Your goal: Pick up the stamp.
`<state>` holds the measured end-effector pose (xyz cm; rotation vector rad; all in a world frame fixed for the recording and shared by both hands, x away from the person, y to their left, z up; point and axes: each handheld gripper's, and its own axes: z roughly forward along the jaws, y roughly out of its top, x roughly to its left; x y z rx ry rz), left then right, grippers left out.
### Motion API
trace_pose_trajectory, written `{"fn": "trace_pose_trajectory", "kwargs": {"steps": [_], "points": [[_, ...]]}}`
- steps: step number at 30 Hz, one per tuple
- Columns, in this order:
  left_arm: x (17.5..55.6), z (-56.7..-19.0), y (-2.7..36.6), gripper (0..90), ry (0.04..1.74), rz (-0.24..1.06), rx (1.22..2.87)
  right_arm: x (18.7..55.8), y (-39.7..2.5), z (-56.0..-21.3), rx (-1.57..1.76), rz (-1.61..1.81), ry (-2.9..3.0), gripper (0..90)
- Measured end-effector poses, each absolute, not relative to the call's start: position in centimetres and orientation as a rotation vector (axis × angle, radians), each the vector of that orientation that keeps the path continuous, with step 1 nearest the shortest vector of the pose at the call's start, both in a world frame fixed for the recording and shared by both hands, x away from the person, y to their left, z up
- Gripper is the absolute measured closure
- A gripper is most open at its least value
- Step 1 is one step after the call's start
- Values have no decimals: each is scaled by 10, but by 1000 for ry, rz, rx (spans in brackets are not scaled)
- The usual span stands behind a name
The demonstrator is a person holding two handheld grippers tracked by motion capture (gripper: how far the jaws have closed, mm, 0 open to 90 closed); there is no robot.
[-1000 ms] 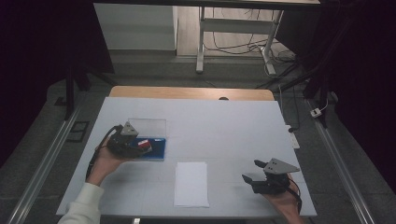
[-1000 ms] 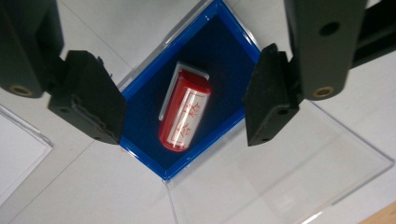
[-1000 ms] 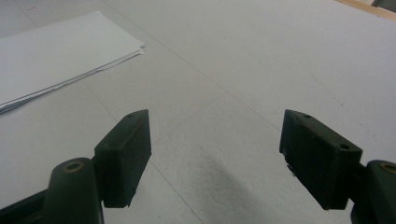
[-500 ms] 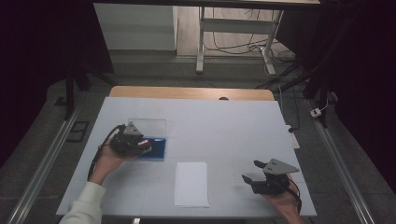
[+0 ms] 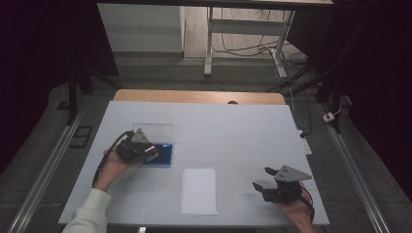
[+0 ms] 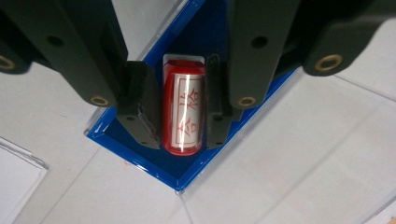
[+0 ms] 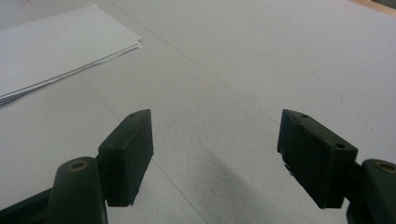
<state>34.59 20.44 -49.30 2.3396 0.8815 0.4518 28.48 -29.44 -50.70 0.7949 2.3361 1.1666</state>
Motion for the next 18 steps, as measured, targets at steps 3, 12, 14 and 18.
{"fn": "trace_pose_trajectory", "kwargs": {"steps": [3,12,14,18], "points": [[346,-493,205,693,871,453,2342,285,-294,-507,788,1171,2337,264],[343,-488,206,703,863,502,2317,284,-296,-507,799,1154,2340,268],[342,-486,207,703,863,500,2301,284,-296,-507,797,1155,2340,268],[341,-481,209,703,862,480,2275,283,-296,-506,794,1151,2339,268]]}}
